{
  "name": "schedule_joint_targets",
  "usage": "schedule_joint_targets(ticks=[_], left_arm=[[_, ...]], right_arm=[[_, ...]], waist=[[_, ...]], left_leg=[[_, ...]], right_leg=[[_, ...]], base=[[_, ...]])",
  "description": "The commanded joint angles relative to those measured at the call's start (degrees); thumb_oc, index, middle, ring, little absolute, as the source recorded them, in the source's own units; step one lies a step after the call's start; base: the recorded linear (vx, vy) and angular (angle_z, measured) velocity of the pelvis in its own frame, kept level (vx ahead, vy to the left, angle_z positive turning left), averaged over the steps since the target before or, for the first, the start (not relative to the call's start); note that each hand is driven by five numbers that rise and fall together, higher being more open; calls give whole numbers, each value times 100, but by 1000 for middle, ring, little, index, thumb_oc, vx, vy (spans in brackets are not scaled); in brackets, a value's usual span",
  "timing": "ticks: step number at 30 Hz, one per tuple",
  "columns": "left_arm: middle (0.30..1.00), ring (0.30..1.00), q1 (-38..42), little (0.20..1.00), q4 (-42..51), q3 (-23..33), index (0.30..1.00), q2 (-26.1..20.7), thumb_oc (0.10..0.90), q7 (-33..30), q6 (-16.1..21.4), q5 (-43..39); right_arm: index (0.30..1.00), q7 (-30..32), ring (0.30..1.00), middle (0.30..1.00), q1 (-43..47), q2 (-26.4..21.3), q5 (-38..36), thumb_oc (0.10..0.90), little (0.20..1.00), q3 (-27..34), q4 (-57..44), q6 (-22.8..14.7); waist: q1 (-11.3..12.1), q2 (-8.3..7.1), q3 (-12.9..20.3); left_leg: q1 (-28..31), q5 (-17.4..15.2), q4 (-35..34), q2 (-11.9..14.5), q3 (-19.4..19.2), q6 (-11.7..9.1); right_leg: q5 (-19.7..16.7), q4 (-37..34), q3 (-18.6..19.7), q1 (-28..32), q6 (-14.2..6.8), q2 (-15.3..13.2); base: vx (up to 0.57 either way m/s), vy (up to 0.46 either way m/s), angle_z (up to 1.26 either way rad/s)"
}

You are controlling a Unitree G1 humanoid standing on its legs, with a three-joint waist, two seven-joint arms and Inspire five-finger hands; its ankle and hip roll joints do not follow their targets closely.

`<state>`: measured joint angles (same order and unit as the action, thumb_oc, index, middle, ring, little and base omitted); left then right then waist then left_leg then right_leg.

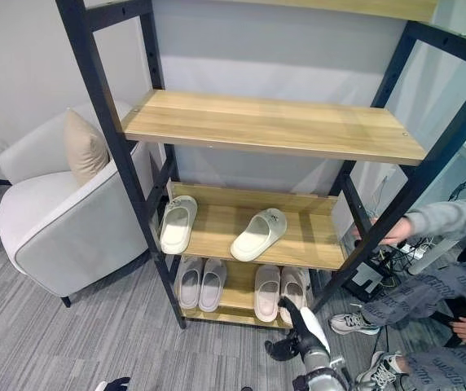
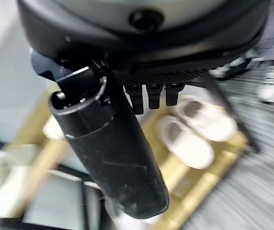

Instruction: Arrange the slippers neatly on the shoe rack.

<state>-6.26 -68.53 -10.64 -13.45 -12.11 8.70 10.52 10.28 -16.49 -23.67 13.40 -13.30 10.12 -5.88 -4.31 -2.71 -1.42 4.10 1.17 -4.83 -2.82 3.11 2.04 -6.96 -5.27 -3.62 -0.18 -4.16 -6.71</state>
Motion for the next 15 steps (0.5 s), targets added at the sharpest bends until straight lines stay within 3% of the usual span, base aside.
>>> schedule_joint_targets(ticks=[1, 7, 15], left_arm=[[900, 900, 290, 900, -99, 28, 900, 65, 800, -154, 159, 271], [900, 900, 305, 900, -94, -42, 900, 89, 800, -179, 124, 242], [900, 900, 245, 900, -58, -178, 900, 84, 800, -139, 64, 52]], right_arm=[[900, 302, 900, 900, 485, -294, 319, 800, 900, 287, -766, -587], [900, 707, 900, 900, 1011, -155, -43, 800, 900, 751, -1244, -538], [900, 1526, 900, 900, 2066, -151, -356, 800, 900, 1256, -434, -154]], waist=[[154, 153, -69], [222, 119, -40], [411, 89, -78]], left_leg=[[-181, -385, 18, 232, -206, -180], [-185, -376, 11, 236, -126, -187], [-335, -319, -10, 239, 12, -199]], right_leg=[[813, 461, -124, -78, -231, -14], [836, 442, -198, -39, -214, 6], [836, 411, -314, -103, -197, 18]], base=[[41, -2, 0], [53, 2, 3], [35, 1, 10]])
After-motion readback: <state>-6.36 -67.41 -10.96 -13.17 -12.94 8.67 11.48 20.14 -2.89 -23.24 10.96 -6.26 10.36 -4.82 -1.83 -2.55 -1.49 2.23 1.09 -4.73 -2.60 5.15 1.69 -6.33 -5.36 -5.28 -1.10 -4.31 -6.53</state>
